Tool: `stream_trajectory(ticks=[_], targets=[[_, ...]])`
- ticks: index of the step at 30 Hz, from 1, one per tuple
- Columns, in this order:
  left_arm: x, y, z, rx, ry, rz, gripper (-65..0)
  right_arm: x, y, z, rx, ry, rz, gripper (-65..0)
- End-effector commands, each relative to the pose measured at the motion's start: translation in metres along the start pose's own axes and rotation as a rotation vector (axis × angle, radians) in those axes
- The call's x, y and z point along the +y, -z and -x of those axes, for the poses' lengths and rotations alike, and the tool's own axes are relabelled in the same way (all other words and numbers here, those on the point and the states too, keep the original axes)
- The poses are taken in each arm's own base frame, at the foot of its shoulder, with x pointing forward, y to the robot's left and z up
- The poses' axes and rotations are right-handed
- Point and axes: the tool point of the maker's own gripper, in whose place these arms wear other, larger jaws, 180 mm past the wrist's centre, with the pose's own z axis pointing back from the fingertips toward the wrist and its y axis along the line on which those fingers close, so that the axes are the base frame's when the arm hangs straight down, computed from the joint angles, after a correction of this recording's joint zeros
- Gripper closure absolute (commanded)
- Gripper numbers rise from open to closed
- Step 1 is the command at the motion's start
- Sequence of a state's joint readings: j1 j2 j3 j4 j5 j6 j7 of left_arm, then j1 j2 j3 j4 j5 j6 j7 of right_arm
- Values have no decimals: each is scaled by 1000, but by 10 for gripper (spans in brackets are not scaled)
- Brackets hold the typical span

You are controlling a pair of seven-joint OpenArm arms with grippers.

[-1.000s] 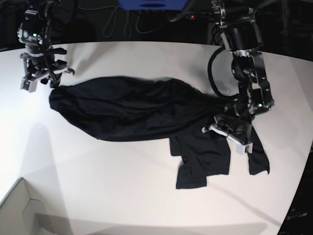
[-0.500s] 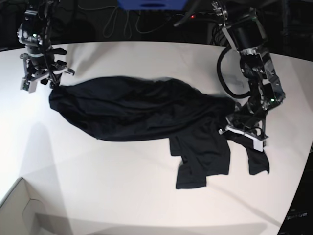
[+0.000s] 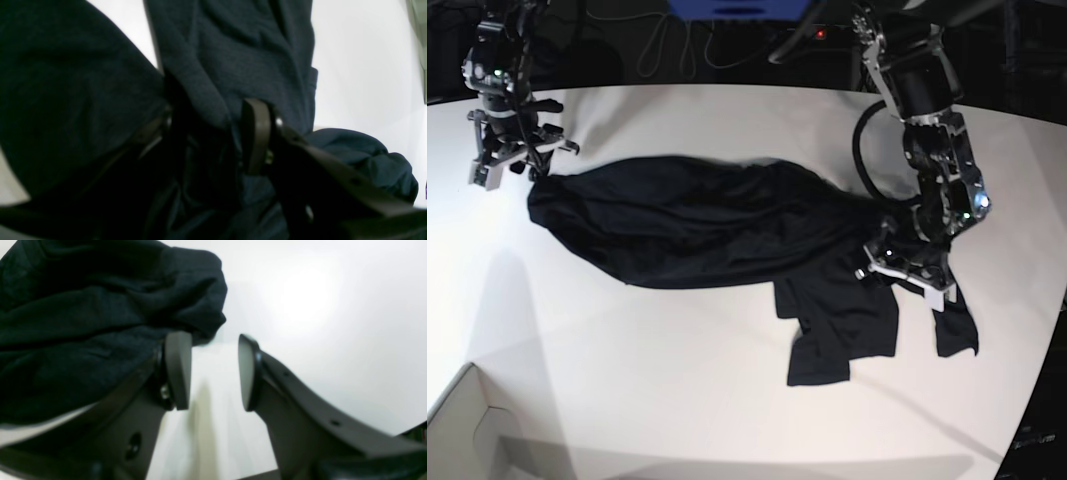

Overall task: Layout the t-shirt on the table in an organized manner, then fold the t-shirt properly
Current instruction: 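Pull the grasped shirt fabric away from the right gripper with left gripper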

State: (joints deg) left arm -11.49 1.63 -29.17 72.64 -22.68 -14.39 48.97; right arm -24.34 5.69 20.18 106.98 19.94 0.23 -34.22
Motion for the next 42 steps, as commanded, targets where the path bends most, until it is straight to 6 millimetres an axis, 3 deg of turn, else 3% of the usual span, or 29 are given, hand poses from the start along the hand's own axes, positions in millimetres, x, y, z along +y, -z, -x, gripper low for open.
stream_trajectory(ticks=[1, 3, 7, 11, 18, 25, 28, 33, 36, 42], targets=[[-9, -1, -21, -60, 8, 25, -254, 0, -2, -11, -42, -4, -4, -236], [-9, -1, -21, -59, 9, 27, -215, 0, -2, -11, -40, -4, -4, -236], [-11, -1, -25, -67, 8, 32, 0, 0, -2, -11, -40, -4, -4, -236], [-29, -1, -41, -102, -11, 82, -5, 0, -2, -11, -42, -4, -4, -236], [-78, -6, -117, -234, 7, 182, -2, 0, -2, -11, -40, -4, -4, -236], [-172, -33, -219, -423, 46, 353, -2, -9, -3, -13, -39, -28, 12, -236], [-198, -36, -254, -464, 37, 364, -2, -16, -6, -11, -35, -35, 27, -236], [-205, -39, -290, -522, 22, 352, -2, -34, -10, -12, -36, -34, 68, -236], [-202, -34, -289, -509, 17, 340, -2, -39, -11, -13, -40, -29, 83, -236], [-177, -19, -279, -496, -6, 295, -4, -37, -11, -12, -38, -27, 78, -236]])
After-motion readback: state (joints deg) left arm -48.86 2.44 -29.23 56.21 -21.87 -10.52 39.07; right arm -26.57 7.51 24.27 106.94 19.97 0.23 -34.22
